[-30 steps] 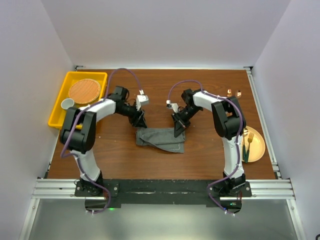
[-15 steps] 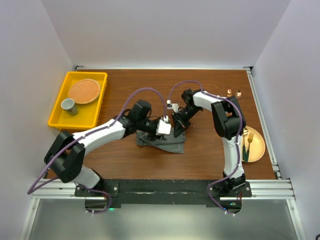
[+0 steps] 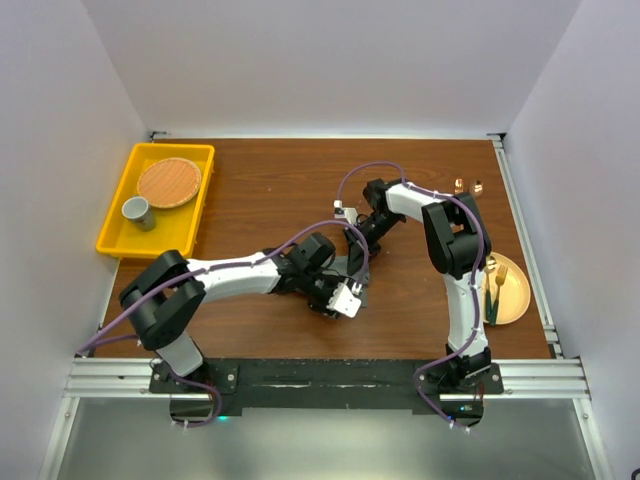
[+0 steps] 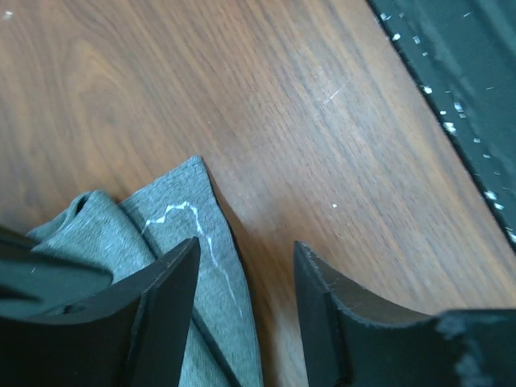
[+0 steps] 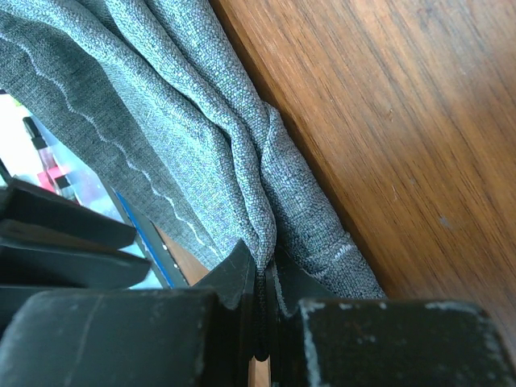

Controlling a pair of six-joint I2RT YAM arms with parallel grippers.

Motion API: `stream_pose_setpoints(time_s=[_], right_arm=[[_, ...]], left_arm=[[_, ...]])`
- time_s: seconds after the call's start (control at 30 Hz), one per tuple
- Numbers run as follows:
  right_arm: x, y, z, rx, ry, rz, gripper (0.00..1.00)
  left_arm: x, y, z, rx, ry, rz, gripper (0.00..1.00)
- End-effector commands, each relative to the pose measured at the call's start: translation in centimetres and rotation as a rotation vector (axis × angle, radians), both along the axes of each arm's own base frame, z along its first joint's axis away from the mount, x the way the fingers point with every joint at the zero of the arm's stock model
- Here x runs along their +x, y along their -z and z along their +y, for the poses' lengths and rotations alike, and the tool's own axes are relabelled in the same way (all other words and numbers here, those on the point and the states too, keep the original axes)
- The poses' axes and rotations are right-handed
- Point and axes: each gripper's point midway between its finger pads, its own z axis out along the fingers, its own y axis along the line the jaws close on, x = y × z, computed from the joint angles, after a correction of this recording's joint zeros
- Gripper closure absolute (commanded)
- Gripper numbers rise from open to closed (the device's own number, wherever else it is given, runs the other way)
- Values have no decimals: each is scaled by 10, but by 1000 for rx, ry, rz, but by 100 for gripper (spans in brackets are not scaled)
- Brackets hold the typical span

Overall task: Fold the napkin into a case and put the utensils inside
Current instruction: Fold the 2/3-rectangle-folded napkin at the center of the board.

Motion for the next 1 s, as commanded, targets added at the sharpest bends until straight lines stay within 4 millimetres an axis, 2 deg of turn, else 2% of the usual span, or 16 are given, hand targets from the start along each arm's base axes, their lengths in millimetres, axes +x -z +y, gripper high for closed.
stream_pose_setpoints(time_s=[0.0,0.13,0.23,0.37,0.67,0.77,0.9,0.97], right_arm=[[5,8,1,-4,-15,-18,100],[2,8,-2,-5,-27,-18,100],[1,10,-3,-8,-35,-22,100],[1,11,-5,-10,-47,-32,100],[3,8,-4,2,-61,-45,100],[4,8,-4,6,-64,-50,100],[5,4,-2,17,-66,-58,100],[5,2,-2,22,-64,-54,100]], left_arm=[[12,5,-15,-20,5,-103,48],[27,3,-18,-41,-74,-154,57],[33,1,-16,-48,-117,-175,68],[46,-19,-22,-116,-183,-134,99],[92,-39,-13,-203,-385,163,100],[107,-38,-8,-223,-449,239,100],[124,-23,-1,-202,-566,342,100],[127,-16,1,-189,-592,379,100]])
